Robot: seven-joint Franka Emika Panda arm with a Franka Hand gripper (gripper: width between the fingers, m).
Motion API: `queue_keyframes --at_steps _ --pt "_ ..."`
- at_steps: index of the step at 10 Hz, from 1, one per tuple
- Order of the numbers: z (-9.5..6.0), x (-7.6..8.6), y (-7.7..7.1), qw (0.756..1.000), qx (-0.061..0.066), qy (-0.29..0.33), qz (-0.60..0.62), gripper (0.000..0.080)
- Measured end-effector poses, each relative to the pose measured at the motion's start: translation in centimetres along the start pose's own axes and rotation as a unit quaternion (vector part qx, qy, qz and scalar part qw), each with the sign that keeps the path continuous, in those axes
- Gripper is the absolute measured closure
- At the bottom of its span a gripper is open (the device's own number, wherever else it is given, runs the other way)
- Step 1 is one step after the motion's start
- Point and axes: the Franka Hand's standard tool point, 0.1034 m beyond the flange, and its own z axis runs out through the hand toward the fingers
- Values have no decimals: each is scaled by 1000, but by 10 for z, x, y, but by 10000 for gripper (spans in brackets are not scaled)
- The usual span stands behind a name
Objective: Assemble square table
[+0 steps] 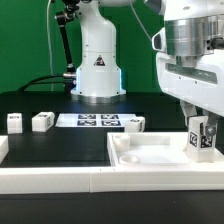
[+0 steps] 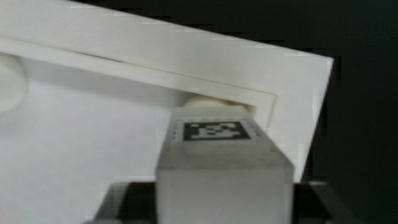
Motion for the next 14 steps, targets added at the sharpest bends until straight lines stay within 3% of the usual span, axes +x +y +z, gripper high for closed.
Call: queue_keyframes --at_steps 2,4,5,6,8,11,14 --pt "0 0 0 1000 0 0 23 508" --pt "0 -1 0 1000 0 0 -6 228" --pt "0 -2 0 1000 -4 0 -24 228" --pt "0 -6 2 998 -11 -2 -63 166" --pt "0 -8 0 983 -4 -4 -181 155" --pt "0 -8 0 964 -4 -3 -268 150" --pt "2 -8 1 911 -9 6 -413 150"
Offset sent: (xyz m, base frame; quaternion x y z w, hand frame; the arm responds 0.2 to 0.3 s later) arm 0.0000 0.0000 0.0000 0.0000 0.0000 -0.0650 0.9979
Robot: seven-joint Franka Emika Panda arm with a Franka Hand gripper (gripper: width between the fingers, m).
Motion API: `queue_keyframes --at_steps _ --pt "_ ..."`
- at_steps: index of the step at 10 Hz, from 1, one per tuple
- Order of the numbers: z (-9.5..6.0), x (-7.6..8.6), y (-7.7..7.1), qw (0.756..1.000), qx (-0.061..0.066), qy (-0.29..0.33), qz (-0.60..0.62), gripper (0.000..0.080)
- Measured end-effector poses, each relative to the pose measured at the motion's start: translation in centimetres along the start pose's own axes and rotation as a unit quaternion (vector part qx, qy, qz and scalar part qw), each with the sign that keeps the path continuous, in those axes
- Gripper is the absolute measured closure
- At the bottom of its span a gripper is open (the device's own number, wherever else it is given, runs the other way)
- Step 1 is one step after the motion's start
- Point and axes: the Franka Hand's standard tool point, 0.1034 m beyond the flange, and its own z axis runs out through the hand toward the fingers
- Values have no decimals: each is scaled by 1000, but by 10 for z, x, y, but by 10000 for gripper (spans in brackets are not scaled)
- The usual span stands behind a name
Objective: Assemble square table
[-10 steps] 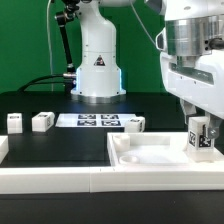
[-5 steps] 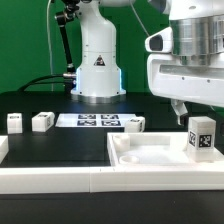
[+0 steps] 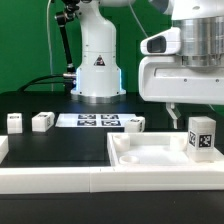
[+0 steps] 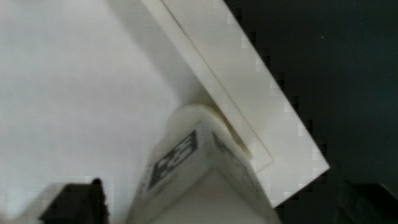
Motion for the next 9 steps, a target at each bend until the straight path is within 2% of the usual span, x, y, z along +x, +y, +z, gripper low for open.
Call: queue_keyframes --at_steps 6,9 --pt "0 0 1 980 -3 1 -199 150" --pt "0 2 2 954 -4 1 -300 150"
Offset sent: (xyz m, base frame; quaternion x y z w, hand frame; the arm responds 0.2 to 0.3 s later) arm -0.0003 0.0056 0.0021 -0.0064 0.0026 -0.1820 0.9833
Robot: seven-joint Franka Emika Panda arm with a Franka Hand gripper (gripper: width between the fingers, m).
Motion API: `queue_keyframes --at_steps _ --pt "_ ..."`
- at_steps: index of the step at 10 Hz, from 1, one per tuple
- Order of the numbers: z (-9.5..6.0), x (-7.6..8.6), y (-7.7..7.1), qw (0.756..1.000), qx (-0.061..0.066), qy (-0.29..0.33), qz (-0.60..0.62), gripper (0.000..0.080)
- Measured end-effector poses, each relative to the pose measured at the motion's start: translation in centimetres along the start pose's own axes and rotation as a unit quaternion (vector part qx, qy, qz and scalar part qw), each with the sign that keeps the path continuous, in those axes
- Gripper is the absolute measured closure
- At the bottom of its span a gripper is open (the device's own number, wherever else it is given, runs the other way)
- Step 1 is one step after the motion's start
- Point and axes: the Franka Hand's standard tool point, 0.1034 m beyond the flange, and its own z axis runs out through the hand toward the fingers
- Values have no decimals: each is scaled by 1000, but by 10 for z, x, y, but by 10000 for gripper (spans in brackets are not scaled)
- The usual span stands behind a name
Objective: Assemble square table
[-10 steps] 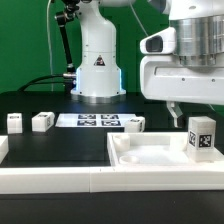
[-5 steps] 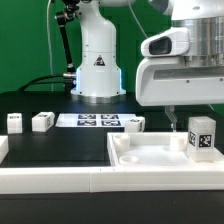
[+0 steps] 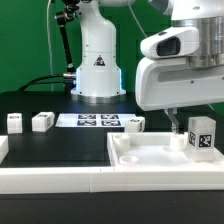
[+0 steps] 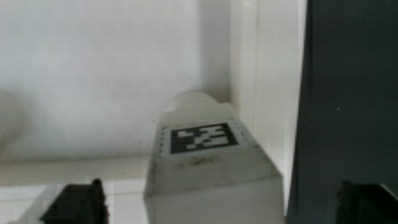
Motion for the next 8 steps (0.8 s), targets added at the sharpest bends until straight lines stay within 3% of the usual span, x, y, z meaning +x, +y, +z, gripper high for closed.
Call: queue_keyframes --at_steps 3,4,5,6,7,8 --pt "0 0 3 999 -4 0 -53 150" --pt "0 0 3 999 -4 0 -53 282" --pt "0 0 3 999 -4 0 -48 282" --pt "0 0 4 999 -4 0 -48 460" --pt "0 0 4 1000 -4 0 -22 460" --pt "0 0 4 1000 -4 1 25 511"
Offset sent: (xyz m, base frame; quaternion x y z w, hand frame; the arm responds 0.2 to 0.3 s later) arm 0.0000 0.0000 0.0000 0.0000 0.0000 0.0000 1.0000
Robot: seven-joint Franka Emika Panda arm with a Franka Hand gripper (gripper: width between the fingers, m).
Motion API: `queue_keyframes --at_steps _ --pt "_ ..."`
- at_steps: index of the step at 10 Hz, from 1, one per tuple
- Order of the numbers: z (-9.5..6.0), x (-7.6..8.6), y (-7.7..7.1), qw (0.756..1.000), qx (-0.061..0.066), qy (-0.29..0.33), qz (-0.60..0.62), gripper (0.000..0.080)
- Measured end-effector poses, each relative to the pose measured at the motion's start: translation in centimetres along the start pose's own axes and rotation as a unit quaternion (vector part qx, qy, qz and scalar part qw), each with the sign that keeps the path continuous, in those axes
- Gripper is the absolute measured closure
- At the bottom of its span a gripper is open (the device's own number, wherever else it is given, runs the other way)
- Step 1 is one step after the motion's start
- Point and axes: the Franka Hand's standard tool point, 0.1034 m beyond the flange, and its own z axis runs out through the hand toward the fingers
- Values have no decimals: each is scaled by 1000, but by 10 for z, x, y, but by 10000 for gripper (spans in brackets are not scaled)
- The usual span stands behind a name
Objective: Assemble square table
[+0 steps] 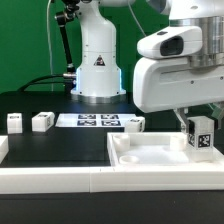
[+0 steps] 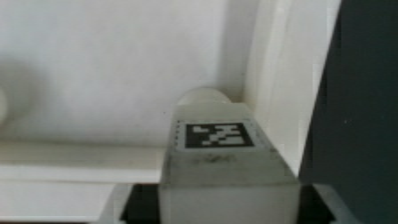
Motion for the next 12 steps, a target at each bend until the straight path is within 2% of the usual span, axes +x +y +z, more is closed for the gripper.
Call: queue_keyframes --at_steps 3,6,8,10,12 --pt "1 0 1 992 4 0 128 511" --pt "1 0 1 964 8 1 267 511" --pt "1 0 2 935 11 0 354 509" --pt "1 0 2 890 10 -1 455 509" --pt "1 1 2 856 16 -1 517 509"
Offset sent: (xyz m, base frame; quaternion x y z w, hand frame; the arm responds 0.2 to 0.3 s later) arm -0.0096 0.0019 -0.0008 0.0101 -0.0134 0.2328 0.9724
